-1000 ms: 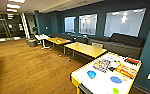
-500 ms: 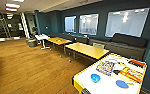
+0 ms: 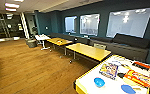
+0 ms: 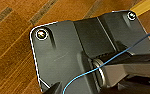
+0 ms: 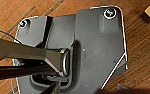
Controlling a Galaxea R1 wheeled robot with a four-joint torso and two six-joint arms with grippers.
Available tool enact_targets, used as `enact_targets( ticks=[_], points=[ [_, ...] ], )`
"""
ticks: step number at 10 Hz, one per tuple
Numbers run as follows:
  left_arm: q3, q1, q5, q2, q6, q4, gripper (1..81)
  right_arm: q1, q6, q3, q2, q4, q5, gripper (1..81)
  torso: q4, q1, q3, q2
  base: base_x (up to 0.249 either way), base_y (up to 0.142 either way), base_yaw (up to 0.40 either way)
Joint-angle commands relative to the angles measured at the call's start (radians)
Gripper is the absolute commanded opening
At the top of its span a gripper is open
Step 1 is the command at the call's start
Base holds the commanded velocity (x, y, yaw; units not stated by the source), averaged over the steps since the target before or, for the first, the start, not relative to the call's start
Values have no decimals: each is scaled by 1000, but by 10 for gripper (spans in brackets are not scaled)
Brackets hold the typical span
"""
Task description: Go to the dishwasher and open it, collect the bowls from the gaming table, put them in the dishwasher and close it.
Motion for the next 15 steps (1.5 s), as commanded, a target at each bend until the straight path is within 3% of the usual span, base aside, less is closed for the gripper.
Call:
enact_targets(
  ticks=[1,8,15],
  points=[
    [-1,-48,50,-4,5,-4,811,50,-4,2,-3,-2,-42,811,0,0,0,0,144,0,0],
    [-1,-50,52,-4,5,0,811,51,-5,1,-3,-2,-42,811,0,0,0,1,16,0,0],
    [-1,-48,53,-9,3,3,811,48,-4,1,-3,-2,-42,811,0,0,0,1,0,0,-345]
  ],
)
